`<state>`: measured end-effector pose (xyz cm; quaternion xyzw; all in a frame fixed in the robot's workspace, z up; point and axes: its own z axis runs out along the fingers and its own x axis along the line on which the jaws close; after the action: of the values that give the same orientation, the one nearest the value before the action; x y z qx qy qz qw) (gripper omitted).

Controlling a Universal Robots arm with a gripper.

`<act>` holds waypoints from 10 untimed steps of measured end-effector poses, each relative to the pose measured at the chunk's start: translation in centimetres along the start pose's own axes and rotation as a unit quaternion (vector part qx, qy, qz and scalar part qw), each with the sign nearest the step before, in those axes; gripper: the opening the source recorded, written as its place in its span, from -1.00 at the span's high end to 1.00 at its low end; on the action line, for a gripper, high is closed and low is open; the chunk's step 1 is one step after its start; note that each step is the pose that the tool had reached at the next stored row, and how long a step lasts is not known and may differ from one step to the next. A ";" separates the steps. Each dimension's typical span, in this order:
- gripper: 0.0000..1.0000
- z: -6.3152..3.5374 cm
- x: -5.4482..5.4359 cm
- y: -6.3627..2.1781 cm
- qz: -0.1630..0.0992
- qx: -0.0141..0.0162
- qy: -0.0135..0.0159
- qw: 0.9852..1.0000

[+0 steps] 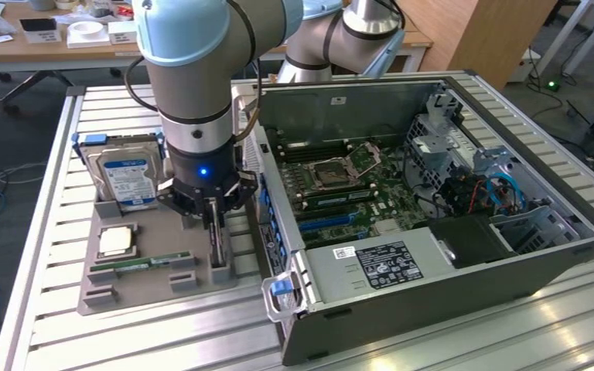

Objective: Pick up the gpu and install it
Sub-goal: 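Pick up the gpu and move the gpu toward the slot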

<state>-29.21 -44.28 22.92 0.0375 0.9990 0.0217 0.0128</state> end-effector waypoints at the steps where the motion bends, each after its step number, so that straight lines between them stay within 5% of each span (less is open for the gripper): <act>1: 0.47 0.00 0.0 0.00 0.000 0.000 0.000 1.000; 10: 0.47 -0.01 0.0 0.01 0.000 0.000 0.000 1.000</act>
<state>-29.20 -44.27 22.93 0.0376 0.9990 0.0219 0.0129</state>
